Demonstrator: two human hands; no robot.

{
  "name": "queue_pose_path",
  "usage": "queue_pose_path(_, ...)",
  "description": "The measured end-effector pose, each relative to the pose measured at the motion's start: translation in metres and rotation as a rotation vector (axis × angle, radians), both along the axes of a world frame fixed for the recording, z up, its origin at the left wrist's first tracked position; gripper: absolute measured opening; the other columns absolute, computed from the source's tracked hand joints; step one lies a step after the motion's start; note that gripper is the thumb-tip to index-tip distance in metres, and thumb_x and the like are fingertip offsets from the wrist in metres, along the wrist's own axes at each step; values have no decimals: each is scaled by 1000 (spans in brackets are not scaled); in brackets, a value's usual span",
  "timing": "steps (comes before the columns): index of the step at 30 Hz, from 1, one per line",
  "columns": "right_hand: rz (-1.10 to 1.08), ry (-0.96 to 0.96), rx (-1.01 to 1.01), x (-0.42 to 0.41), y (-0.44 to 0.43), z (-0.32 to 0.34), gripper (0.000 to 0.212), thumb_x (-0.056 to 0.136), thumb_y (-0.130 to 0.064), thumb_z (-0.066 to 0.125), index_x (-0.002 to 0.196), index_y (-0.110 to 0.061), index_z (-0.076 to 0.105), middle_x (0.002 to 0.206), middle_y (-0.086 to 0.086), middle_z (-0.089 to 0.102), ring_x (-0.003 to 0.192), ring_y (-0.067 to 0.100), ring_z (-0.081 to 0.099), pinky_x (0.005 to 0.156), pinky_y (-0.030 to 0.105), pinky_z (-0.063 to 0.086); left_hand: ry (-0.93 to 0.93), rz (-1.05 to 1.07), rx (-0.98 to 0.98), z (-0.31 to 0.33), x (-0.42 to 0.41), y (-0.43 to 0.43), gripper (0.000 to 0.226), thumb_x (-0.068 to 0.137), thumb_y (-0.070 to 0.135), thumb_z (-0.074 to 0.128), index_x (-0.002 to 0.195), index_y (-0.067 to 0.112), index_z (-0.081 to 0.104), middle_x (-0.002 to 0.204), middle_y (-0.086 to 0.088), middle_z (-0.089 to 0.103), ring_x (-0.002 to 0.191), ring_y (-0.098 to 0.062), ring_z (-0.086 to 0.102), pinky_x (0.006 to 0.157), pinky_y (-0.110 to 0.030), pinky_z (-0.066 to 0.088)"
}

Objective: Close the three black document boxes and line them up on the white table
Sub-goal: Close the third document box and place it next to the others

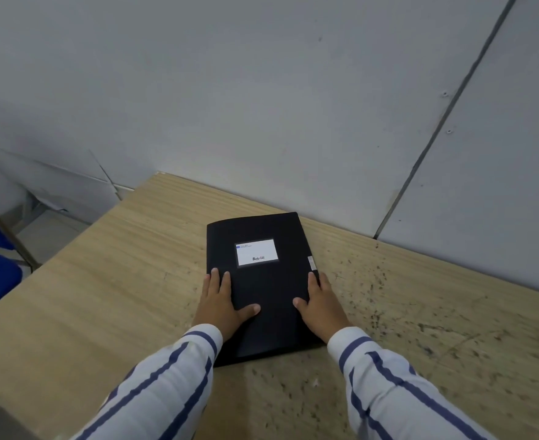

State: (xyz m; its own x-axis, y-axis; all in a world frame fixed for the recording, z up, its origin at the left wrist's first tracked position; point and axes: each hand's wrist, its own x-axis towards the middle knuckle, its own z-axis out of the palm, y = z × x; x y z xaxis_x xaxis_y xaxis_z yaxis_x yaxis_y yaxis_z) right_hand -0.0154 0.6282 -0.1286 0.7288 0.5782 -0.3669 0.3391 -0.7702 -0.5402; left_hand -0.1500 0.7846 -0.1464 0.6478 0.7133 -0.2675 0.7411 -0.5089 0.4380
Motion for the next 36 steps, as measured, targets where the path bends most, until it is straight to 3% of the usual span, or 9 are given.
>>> queue_pose_path(2,-18,-17,10,-1,-1,-1,71,96,-35,46,150,-13,6,161,5,0,147,27,12,119,42,22,-66,43,-30,-3,-3,1,108,74,65,62,153,15,6,162,-4,-6,149,-22,-7,120,-40,11)
queue_pose_path(4,-67,-12,31,-2,-1,-1,71,96,-34,45,150,-12,6,160,6,8,145,28,17,118,43,25,-158,128,-91,-5,-8,0,106,75,58,66,152,15,7,162,-4,1,148,-25,7,118,-42,22)
queue_pose_path(7,-163,19,33,-5,0,1,70,96,-35,44,150,-11,6,157,12,21,142,30,27,115,43,29,-319,261,-183,-7,-17,-3,98,72,48,74,147,14,21,149,-10,33,132,-31,41,104,-48,42)
queue_pose_path(10,-259,45,67,-9,-5,2,62,96,-33,45,148,-11,18,149,14,38,134,33,39,111,43,36,-329,336,-177,-7,-22,-5,79,68,49,75,128,11,41,127,-14,52,115,-34,52,93,-51,48)
queue_pose_path(14,-318,107,115,-15,-15,6,51,95,-28,48,141,-13,35,141,11,49,127,33,47,106,44,41,-353,318,-265,-3,-23,-4,67,70,46,76,121,14,47,121,-10,57,106,-32,58,90,-49,50)
queue_pose_path(20,-420,148,175,-31,-39,15,50,93,-26,51,141,-19,37,140,7,51,125,31,49,106,43,41,-372,198,-305,2,-24,-10,63,76,43,72,126,19,43,120,-5,61,101,-29,61,85,-40,51)
queue_pose_path(27,-581,141,250,-46,-89,26,42,91,-24,53,133,-22,47,130,3,59,116,28,55,102,42,44,-390,37,-339,15,-7,-39,64,77,43,71,130,22,42,123,-3,60,105,-28,61,90,-42,51)
queue_pose_path(36,-743,71,306,-49,-190,52,36,91,-24,53,127,-23,52,123,2,63,110,27,58,97,39,47,-407,-144,-387,36,29,-124,65,76,45,71,131,25,43,124,0,61,105,-25,62,85,-35,49)
